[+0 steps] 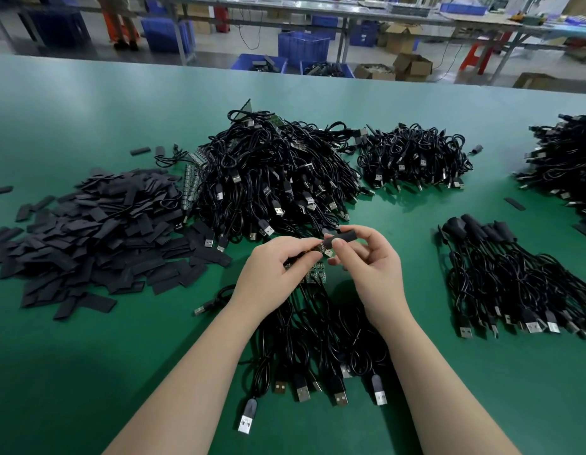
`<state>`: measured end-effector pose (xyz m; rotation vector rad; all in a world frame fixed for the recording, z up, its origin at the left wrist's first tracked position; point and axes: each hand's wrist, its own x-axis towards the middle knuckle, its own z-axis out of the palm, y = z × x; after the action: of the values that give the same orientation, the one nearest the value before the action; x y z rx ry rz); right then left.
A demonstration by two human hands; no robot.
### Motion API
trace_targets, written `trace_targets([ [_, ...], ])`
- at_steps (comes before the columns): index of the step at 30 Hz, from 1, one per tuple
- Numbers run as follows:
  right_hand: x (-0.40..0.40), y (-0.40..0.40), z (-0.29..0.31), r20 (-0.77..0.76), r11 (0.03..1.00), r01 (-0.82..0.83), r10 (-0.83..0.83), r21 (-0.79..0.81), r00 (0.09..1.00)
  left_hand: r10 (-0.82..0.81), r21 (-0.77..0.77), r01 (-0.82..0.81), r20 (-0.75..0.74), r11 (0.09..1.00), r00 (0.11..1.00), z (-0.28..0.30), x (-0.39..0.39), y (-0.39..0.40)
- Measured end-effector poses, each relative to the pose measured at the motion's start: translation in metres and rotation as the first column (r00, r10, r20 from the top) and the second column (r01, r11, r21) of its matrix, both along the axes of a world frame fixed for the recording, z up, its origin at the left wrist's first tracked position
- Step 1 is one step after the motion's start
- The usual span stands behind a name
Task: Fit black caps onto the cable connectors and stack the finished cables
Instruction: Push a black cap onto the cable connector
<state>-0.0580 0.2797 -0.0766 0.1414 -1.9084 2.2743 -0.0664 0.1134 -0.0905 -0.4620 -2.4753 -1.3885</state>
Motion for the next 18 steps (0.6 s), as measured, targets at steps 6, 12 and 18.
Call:
trace_targets([
  [6, -0.0005, 0.0021, 0.0, 0.023, 1.0, 0.019, -0.018, -0.011, 1.0, 0.024, 0.074, -0.027, 0.043, 0.997, 0.999, -0.0026, 0.001, -0.0004],
  [12, -0.0017, 0.0032, -0.0011, 0.011, 1.0, -0.015, 0.014, 0.024, 1.0, 0.016, 0.09, -0.02, 0.05, 0.996, 0.999, -0.0001, 0.0014, 0.0003],
  [18, -0.0006, 0.0055, -0.0004, -0.051, 0.994, -0.027, 0.033, 0.104, 0.998, 0.005, 0.043, -0.006, 0.023, 0.999, 1.0, 0.0015, 0.0014, 0.0005],
])
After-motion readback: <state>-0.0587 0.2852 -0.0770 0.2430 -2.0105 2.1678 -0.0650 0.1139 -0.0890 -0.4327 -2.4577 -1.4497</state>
